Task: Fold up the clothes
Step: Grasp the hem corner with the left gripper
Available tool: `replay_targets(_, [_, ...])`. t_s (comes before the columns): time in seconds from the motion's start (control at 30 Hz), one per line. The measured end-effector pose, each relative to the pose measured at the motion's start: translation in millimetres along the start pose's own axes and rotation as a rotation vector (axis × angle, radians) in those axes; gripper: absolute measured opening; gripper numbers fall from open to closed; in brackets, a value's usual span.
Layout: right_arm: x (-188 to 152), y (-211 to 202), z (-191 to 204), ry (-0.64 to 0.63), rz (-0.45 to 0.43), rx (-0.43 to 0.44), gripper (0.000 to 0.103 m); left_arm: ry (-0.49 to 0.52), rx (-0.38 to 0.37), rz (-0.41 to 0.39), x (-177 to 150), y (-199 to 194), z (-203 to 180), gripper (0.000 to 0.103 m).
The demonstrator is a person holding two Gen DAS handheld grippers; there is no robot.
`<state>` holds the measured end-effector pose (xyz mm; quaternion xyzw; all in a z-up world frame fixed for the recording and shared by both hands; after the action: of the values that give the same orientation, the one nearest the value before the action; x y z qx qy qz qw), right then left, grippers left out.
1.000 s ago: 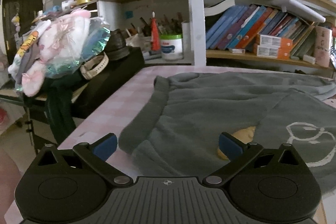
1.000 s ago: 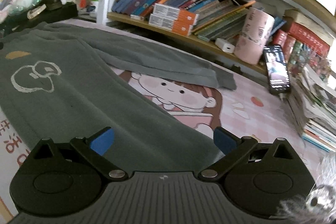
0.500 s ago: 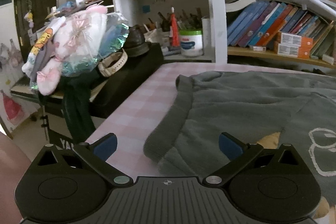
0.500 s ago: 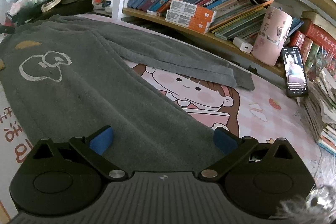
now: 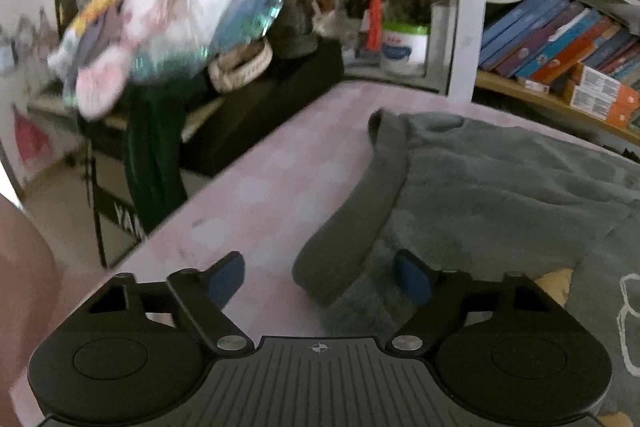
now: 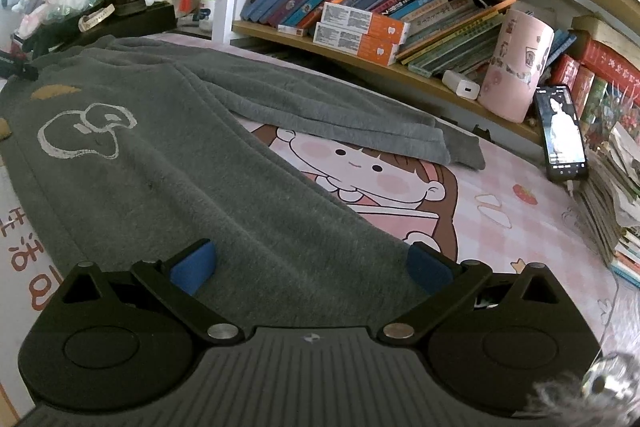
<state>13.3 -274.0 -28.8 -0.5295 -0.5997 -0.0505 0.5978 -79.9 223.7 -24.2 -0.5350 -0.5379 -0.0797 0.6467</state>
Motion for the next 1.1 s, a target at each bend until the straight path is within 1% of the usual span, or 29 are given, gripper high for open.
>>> replay_targets(0.1, [0, 0, 0, 0.001, 0.000, 0.001, 0.103, -0.044, -0.021, 0.019, -1, 5, 4, 0.075])
replay_targets(0.13, [0, 0, 0, 0.002, 0.000, 0.001, 0.103, -0.044, -0.029, 0.017, -1, 4, 3, 0.067])
replay_targets(0.17, [0, 0, -1, 0.002, 0.000, 0.002, 0.103, -0.043, -0.044, 0.018, -1, 4, 2, 0.053])
replay_targets(0.23, [0, 0, -1, 0.004, 0.001, 0.003, 0.103, -0.063, -0.092, 0.020, 1, 2, 0, 0.032])
replay_targets(0.33, [0, 1, -1, 0.006, 0.002, 0.004, 0.103, -0.124, -0.165, -0.051, 5, -11, 3, 0.022])
replay_targets(0.37, [0, 1, -1, 0.007, 0.002, 0.005, 0.103, -0.131, -0.169, -0.073, 6, -16, 3, 0.019])
replay_targets(0.4, [0, 1, -1, 0.008, 0.002, 0.005, 0.103, -0.132, -0.159, -0.084, 7, -18, 5, 0.019])
replay_targets(0.43, [0, 1, -1, 0.009, 0.002, 0.006, 0.103, -0.131, -0.143, -0.073, 8, -16, 6, 0.019])
replay_targets(0.53, [0, 1, -1, 0.012, 0.003, 0.008, 0.103, -0.115, -0.100, -0.006, 5, -1, 9, 0.021])
replay_targets(0.57, [0, 1, -2, 0.013, 0.003, 0.008, 0.103, -0.106, -0.095, 0.009, 3, 3, 9, 0.024])
replay_targets(0.63, [0, 1, -2, 0.015, 0.004, 0.010, 0.103, -0.089, -0.085, 0.010, 3, 3, 10, 0.030])
replay_targets(0.7, [0, 1, -2, 0.017, 0.005, 0.011, 0.103, -0.073, -0.073, 0.007, 4, 3, 10, 0.043])
replay_targets(0.73, [-1, 1, -2, 0.018, 0.005, 0.012, 0.103, -0.052, -0.055, -0.004, 5, 1, 10, 0.055])
replay_targets(0.77, [-1, 1, -2, 0.019, 0.005, 0.012, 0.103, -0.022, -0.035, -0.022, 5, -3, 10, 0.061])
replay_targets(0.83, [0, 1, -2, 0.019, 0.006, 0.012, 0.103, 0.036, -0.009, -0.062, 6, -12, 7, 0.065])
replay_targets(0.87, [0, 1, -2, 0.019, 0.006, 0.012, 0.103, 0.061, -0.001, -0.081, 7, -16, 4, 0.070])
replay_targets(0.93, [0, 1, -2, 0.017, 0.005, 0.010, 0.103, 0.096, -0.009, -0.108, 8, -23, -1, 0.073])
replay_targets(1.03, [-1, 1, -2, 0.016, 0.003, 0.009, 0.103, 0.147, -0.048, -0.123, 8, -31, -14, 0.080])
replay_targets(1.1, [-1, 1, -2, 0.028, 0.006, 0.011, 0.103, 0.181, -0.078, -0.131, 7, -34, -25, 0.082])
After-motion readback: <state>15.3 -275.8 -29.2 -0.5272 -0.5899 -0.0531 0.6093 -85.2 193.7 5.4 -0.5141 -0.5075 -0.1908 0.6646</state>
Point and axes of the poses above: each gripper's, at about its wrist camera, not at the fingertips, and y roughly the way its jaws point, z to its left, x to its top, the point moved 2 cm from there along y, roughly the way its jaws point, and after that the axes turned 9 degrees about -y, right-handed, at the moved point
